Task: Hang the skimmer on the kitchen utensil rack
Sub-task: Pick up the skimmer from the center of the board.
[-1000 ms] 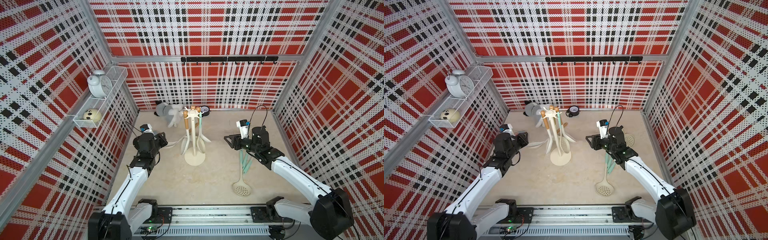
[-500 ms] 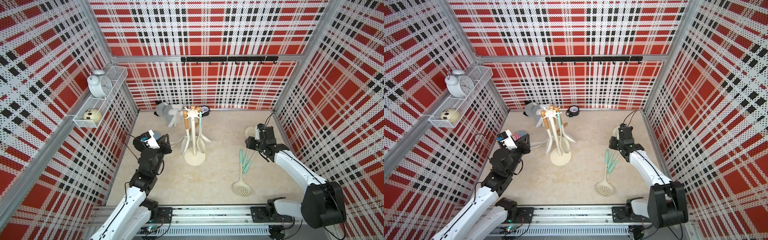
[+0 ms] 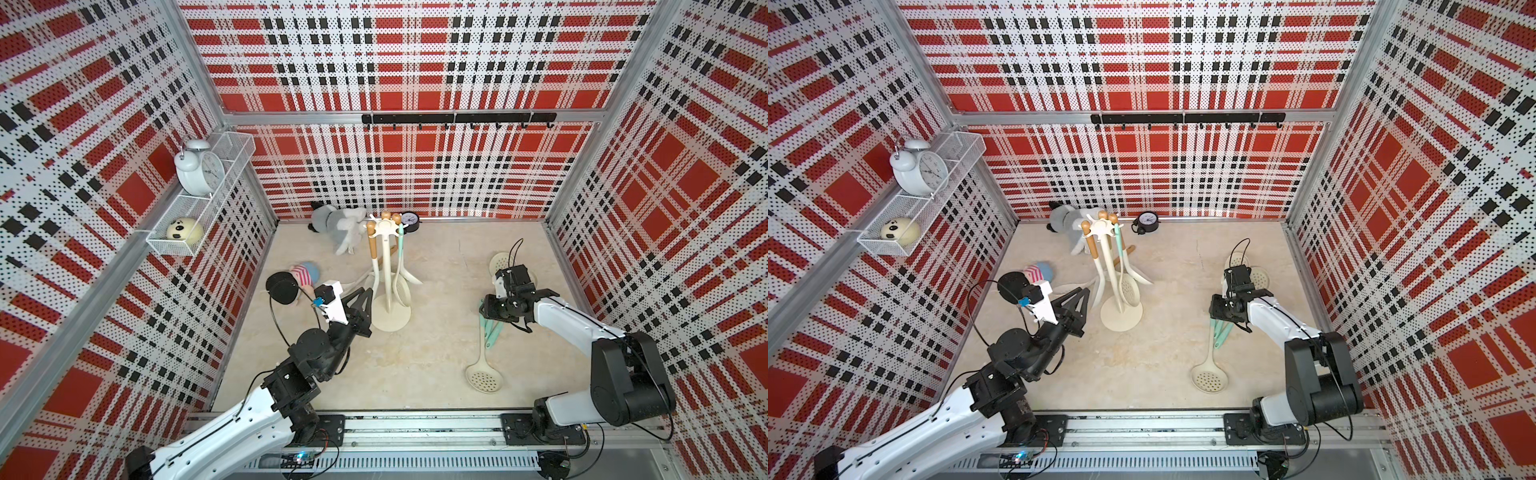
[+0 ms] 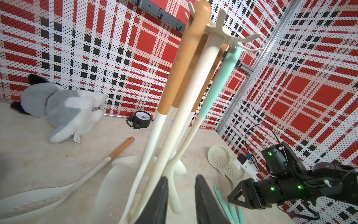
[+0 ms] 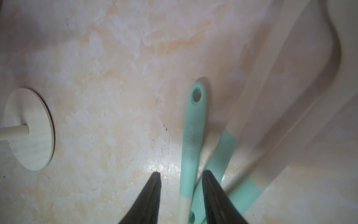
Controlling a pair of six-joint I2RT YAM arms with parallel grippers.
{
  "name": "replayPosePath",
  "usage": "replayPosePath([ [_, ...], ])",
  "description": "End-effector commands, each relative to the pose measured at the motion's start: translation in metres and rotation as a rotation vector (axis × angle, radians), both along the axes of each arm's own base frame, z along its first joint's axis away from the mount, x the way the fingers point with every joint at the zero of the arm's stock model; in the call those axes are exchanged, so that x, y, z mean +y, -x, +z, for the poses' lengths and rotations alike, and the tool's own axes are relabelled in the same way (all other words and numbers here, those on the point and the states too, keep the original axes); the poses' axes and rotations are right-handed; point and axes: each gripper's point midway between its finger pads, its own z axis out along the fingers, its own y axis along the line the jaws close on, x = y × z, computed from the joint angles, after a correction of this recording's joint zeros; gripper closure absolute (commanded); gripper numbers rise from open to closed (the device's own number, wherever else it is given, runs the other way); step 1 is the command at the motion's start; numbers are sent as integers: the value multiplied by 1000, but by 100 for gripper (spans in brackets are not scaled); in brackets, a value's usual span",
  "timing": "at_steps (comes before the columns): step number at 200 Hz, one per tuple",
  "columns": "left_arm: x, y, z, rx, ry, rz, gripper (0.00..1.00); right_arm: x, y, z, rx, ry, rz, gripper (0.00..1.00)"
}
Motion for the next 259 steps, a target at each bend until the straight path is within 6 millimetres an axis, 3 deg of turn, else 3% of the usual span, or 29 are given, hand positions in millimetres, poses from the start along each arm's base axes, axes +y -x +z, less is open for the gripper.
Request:
replayPosePath([
  [1, 5, -2, 5, -24, -15, 39, 72, 1, 14, -16, 63, 27, 27, 59],
  [41, 9, -1, 5, -24, -13, 53, 72, 5, 27, -34, 131, 66, 54, 59],
  [141, 28, 5, 9, -23, 2, 99, 72, -16, 36, -55, 210, 449, 79, 67],
  [165, 35, 8, 14, -28, 16, 116, 71, -11, 33, -61, 207, 479, 92, 69],
  [186, 41, 12, 25, -42, 38, 121, 71, 4, 30, -63, 180, 406, 96, 79],
  [206, 48, 17, 41, -61, 69, 123, 71, 22, 21, -48, 111, 296, 99, 89],
  [216, 53, 21, 53, -77, 91, 123, 71, 33, 15, -31, 54, 232, 105, 93],
  [230, 56, 28, 72, -105, 112, 99, 69, 44, 5, 2, -54, 153, 104, 100],
  [259, 39, 39, 114, -167, 88, -23, 67, 54, -5, 81, -305, 40, 126, 100],
])
